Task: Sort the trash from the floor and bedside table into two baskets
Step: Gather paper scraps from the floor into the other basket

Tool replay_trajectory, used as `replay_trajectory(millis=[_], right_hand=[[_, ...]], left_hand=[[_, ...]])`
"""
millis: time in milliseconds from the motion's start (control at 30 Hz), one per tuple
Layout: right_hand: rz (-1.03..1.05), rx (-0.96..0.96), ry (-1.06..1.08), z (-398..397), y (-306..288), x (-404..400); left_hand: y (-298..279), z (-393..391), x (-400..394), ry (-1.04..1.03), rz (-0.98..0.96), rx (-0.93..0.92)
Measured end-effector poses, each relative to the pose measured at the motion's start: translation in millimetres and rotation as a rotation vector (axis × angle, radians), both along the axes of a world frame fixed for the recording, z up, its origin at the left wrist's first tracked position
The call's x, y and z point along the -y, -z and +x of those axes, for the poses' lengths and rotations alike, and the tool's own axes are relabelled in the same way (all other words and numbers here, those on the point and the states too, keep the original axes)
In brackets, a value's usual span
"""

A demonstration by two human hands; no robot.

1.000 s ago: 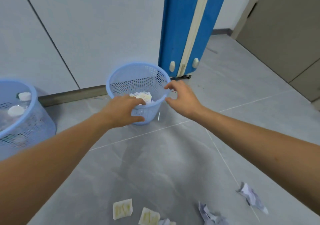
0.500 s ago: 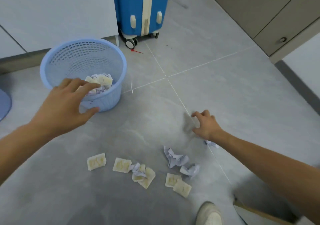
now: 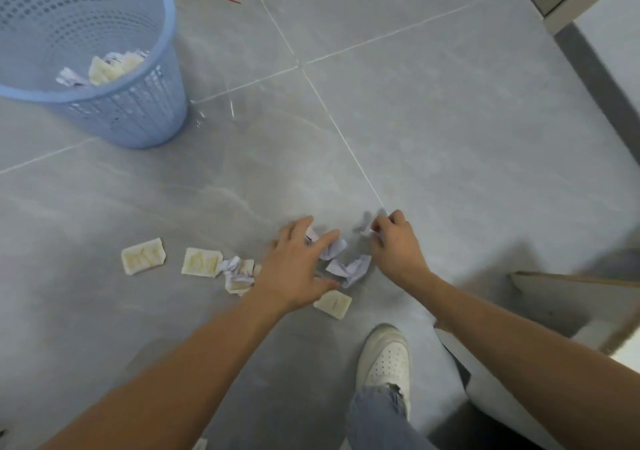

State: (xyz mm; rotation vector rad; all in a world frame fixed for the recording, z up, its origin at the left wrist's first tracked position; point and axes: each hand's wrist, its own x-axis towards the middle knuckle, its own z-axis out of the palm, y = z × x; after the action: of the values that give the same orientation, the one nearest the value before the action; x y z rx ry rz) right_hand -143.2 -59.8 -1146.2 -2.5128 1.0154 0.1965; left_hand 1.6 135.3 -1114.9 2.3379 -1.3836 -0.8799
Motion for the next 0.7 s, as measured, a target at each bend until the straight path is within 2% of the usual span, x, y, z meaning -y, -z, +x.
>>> replay_trajectory(millis=[100,233,333,400,533,633,700], right_hand=[[-0.009,0.127,0.013,-16.8,-15.6,-27.7],[0.166,0.014,-0.192,-28.0,-16.8,-61.2],[0.086,-0.074,-0.293,-22.0,-0.7,-75.7],[0.039,-0.044,-0.299,-13.1,7.8,-79.9],[0.076,0.015,-0.324,7.4,10.5,-80.1],[0.103,0.134,-0.299,27.2,-2.6,-76.4],[0.108,0.260,-0.265,54.3,-24.4,-75.7]], left_hand=[[17.0,-9.5,9.1,0.064,0.083,0.061],[34.3,-12.7,-2.7,0.133,0.128,0.202],[42.3,-12.3,-13.8,0.138,0.062,0.233],[42.9,-10.2,-18.9,0.110,-0.002,0.242],[52.9,3.4,-30.1,0.084,-0.027,0.306],[44.3,21.2,-35.9,0.007,-0.118,0.263],[14.1,41.9,-41.9,-0.094,-0.254,0.240]])
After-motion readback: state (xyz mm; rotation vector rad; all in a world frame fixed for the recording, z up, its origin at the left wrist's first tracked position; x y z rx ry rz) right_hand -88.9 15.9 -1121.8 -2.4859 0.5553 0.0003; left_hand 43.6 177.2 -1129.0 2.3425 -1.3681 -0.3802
